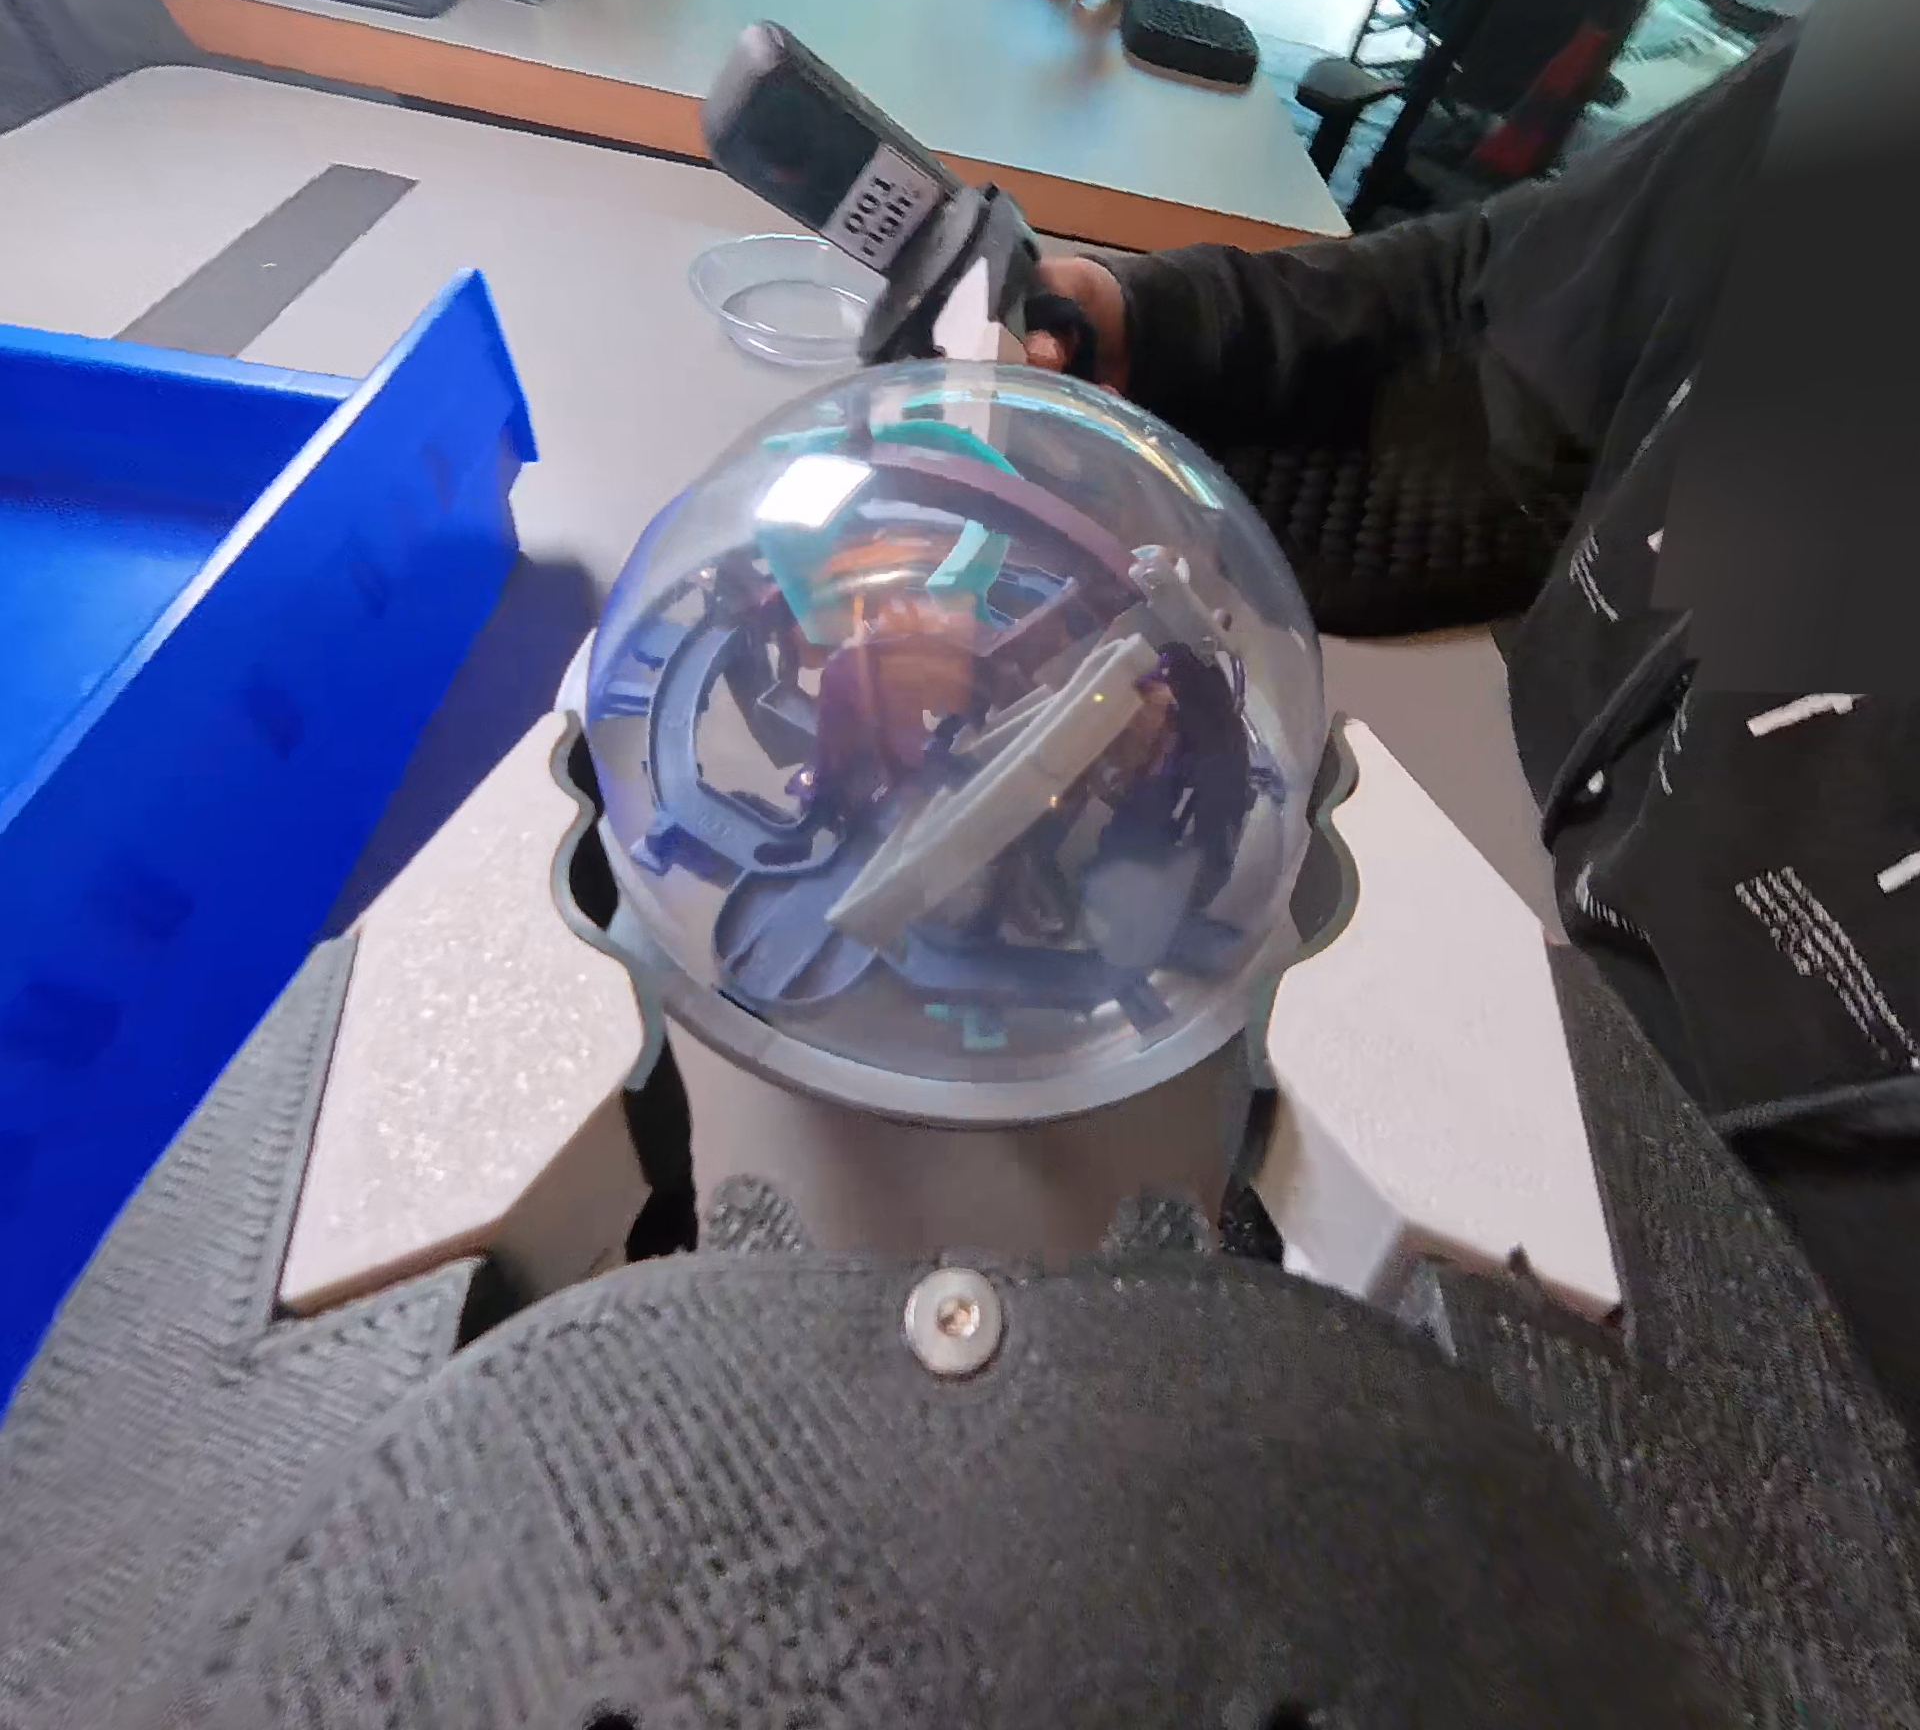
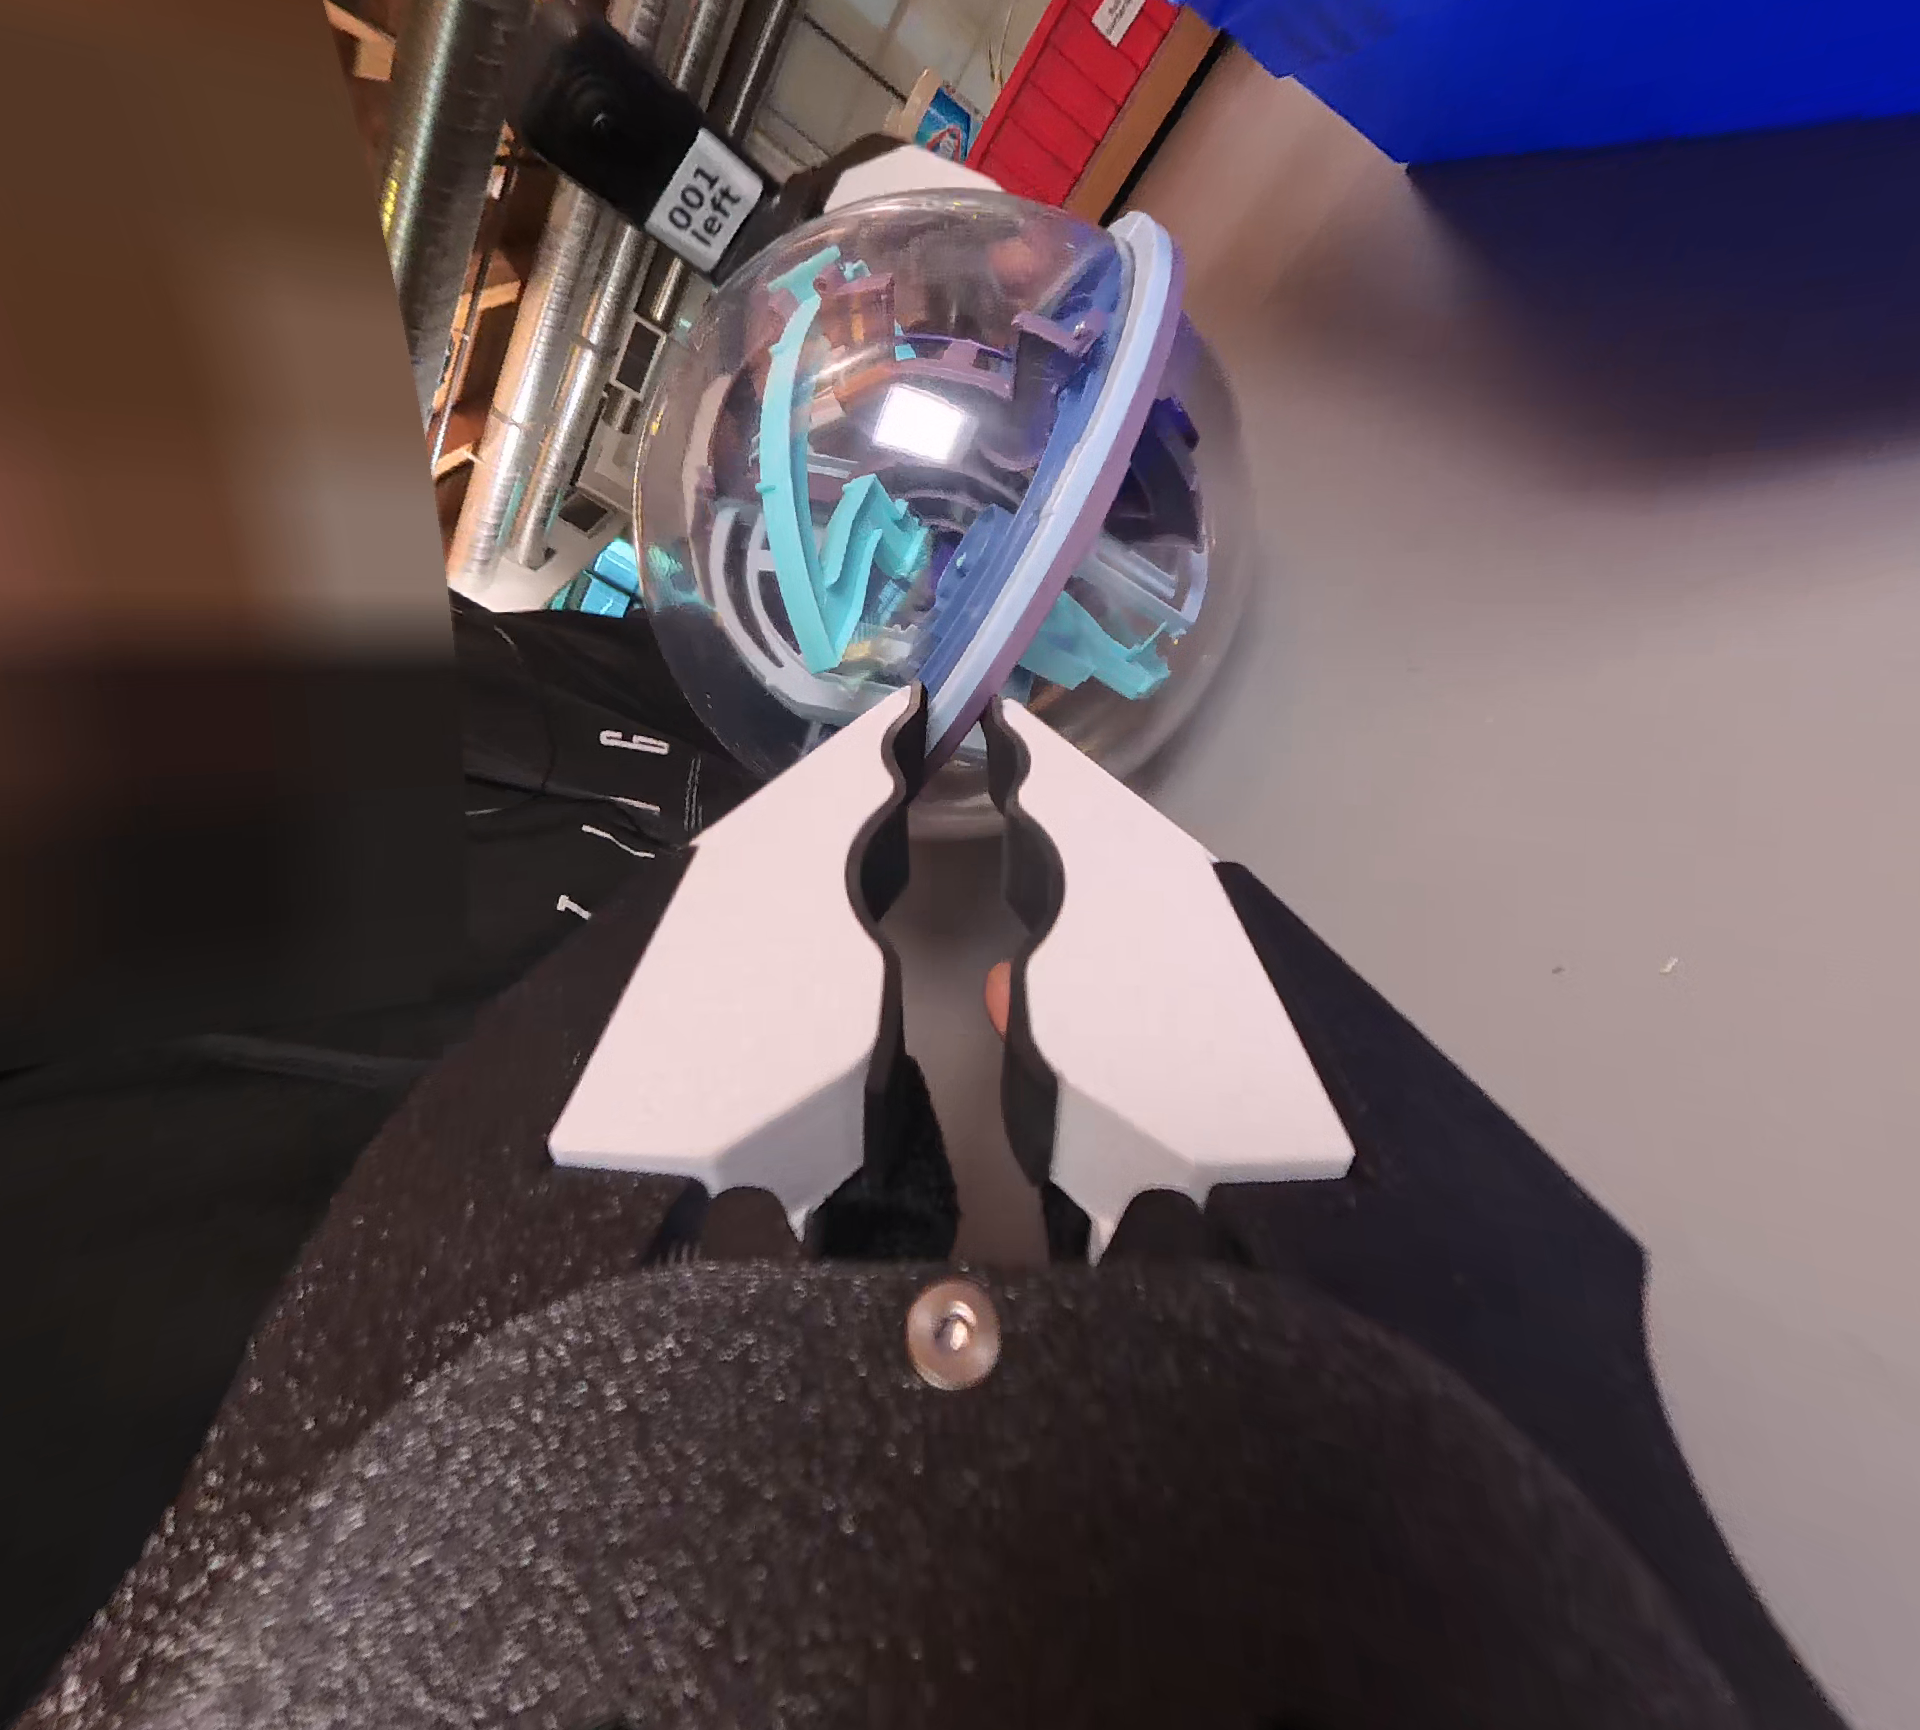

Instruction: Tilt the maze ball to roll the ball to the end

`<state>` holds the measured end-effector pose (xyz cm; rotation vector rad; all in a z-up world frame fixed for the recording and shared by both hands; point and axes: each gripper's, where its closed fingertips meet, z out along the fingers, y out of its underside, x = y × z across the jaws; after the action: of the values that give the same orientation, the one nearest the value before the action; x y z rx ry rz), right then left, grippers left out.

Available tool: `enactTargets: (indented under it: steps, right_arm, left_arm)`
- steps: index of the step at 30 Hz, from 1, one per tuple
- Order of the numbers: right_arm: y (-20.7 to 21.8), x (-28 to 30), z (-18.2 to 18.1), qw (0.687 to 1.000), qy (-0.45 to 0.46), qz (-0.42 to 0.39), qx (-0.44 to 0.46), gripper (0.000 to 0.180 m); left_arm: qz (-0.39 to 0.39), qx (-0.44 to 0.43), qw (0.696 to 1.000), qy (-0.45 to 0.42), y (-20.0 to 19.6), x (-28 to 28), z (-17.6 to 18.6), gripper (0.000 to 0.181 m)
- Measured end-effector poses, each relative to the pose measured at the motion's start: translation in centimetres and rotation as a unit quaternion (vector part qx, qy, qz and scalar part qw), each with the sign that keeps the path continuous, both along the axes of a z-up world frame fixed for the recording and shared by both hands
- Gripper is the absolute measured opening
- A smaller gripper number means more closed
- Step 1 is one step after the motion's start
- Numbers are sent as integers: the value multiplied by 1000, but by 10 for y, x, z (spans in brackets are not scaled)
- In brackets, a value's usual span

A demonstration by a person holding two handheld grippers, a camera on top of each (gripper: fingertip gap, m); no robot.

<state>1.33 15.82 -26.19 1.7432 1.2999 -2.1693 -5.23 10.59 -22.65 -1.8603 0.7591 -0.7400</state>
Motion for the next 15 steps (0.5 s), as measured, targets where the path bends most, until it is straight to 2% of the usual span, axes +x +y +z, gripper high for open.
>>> enactTargets:
  steps: [4, 9, 12, 15]
  right_arm:
    - [0, 0, 1, 1000, -2, -28, -2, 7]
    - [1, 0, 0, 998, -14, -55, -22, 7]
    - [-2, 1, 0, 997, -22, -64, -24, 7]
    - [-7, 4, -3, 997, -31, -69, -25, 7]
  left_arm:
    - [64, 16, 998, -15, -6, -3, 9, 134]
    - [123, 27, 992, 30, -2, 5, -2, 143]
    - [130, 30, 988, 71, 5, 4, -10, 145]
    - [102, 9, 992, 71, 9, 4, -9, 146]
